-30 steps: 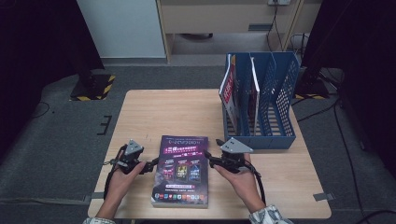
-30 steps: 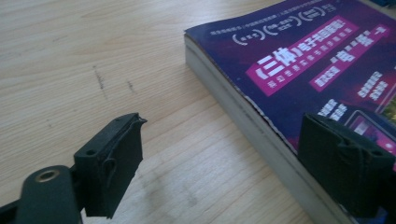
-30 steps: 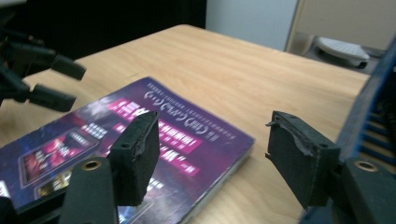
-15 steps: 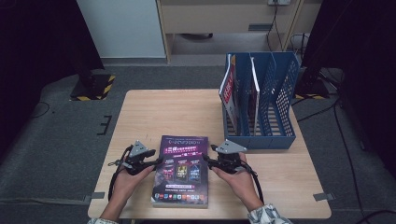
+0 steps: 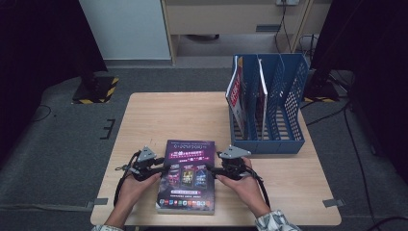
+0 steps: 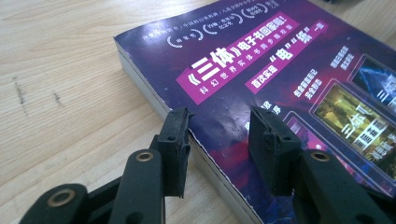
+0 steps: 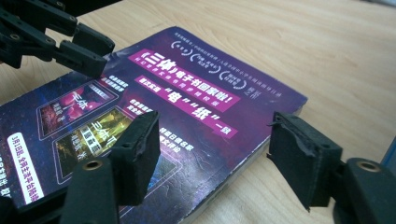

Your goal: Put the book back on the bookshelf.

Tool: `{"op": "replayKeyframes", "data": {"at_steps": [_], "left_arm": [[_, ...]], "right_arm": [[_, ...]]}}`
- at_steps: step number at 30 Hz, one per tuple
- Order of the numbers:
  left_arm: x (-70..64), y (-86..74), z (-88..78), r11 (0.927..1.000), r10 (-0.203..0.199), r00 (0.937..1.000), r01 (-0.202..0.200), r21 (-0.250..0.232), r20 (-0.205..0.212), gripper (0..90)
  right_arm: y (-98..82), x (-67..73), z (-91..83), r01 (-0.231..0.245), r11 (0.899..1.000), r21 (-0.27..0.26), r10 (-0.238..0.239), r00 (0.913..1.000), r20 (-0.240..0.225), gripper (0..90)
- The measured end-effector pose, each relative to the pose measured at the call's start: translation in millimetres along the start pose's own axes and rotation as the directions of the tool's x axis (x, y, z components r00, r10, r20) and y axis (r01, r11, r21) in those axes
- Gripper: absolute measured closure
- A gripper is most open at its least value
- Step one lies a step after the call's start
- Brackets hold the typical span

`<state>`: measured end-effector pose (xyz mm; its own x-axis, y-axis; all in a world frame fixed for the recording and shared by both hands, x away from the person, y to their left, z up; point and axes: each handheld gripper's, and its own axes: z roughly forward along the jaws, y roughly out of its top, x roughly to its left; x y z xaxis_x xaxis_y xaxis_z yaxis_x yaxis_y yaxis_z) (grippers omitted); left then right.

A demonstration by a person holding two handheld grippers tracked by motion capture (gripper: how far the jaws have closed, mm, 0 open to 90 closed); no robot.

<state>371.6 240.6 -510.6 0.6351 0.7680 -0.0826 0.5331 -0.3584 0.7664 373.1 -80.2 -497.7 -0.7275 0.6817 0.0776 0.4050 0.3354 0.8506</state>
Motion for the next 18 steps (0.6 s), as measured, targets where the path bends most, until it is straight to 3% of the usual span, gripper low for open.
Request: {"op": "replayKeyframes", "data": {"at_steps": [5, 6, 11, 15, 16, 18], "left_arm": [[-8.1, 4.5, 5.5, 0.9993, 0.036, 0.9993, -0.036, -0.002, 0.007, 56.2], [-11.4, 4.3, 8.7, 0.9981, 0.059, 0.9982, -0.059, 0.013, 0.001, 54.9], [-11.6, 3.7, 9.4, 0.9984, 0.056, 0.9984, -0.056, 0.007, 0.004, 52.5], [-8.2, 1.8, 9.5, 0.9994, 0.035, 0.9993, -0.035, -0.002, 0.013, 50.3], [-8.2, 1.2, 9.3, 0.9994, 0.034, 0.9993, -0.034, -0.004, 0.013, 50.0], [-9.4, 0.9, 8.3, 0.9992, 0.039, 0.9991, -0.039, -0.001, 0.014, 50.1]], "right_arm": [[-4.7, -1.1, 5.2, -0.008, 0.999, 0.043, 0.008, 0.9999, -0.008, 26.9], [-5.7, -2.5, 8.3, -0.032, 0.998, 0.054, 0.032, 0.9994, -0.009, 22.8], [-8.8, -6.3, 9.8, -0.059, 0.995, 0.075, 0.059, 0.9983, 0.006, 17.7], [-13.3, -11.6, 13.7, -0.089, 0.99, 0.108, 0.091, 0.9957, -0.018, 13.9], [-15.6, -14.0, 16.6, -0.116, 0.985, 0.129, 0.121, 0.9923, -0.028, 13.5], [-16.5, -15.1, 18.3, -0.114, 0.985, 0.13, 0.119, 0.9922, -0.036, 13.5]]}}
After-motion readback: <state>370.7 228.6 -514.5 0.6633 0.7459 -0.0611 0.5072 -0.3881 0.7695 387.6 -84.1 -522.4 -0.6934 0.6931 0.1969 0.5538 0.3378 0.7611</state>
